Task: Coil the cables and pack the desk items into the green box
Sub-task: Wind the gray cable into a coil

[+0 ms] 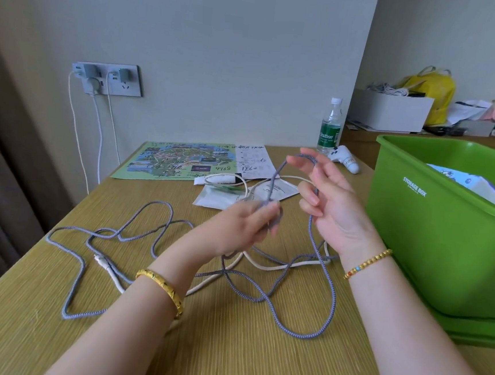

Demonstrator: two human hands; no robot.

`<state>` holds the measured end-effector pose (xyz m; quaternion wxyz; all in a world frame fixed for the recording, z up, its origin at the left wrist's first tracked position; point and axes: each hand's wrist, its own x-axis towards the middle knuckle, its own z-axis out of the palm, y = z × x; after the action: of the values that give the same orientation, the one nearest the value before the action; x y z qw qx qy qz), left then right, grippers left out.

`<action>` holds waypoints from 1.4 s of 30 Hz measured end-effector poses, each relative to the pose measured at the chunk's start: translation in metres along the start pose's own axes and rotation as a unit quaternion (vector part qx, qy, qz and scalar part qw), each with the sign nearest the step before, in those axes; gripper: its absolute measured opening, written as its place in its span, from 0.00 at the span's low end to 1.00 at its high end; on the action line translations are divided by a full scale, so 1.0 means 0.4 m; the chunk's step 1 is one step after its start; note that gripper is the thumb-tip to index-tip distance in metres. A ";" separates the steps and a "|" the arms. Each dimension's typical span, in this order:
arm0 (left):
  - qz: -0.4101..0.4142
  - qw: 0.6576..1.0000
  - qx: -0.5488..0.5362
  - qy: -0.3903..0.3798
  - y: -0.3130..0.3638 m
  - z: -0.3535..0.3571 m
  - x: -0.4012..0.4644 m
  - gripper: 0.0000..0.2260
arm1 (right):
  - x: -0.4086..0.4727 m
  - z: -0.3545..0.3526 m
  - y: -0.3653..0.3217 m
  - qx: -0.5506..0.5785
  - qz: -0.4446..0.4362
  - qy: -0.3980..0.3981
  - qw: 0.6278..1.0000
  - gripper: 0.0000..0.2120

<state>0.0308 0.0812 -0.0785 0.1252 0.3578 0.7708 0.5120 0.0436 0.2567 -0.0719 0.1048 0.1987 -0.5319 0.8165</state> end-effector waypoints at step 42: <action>-0.058 0.873 -0.342 0.343 -0.017 -0.096 0.020 0.14 | -0.032 0.055 0.038 -0.355 0.310 -0.200 0.859 0.09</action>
<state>0.0008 0.0580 -0.0659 -0.0032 0.0492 0.5616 0.8259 0.0540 0.2310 -0.0822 -0.1991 0.1316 -0.8295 0.5050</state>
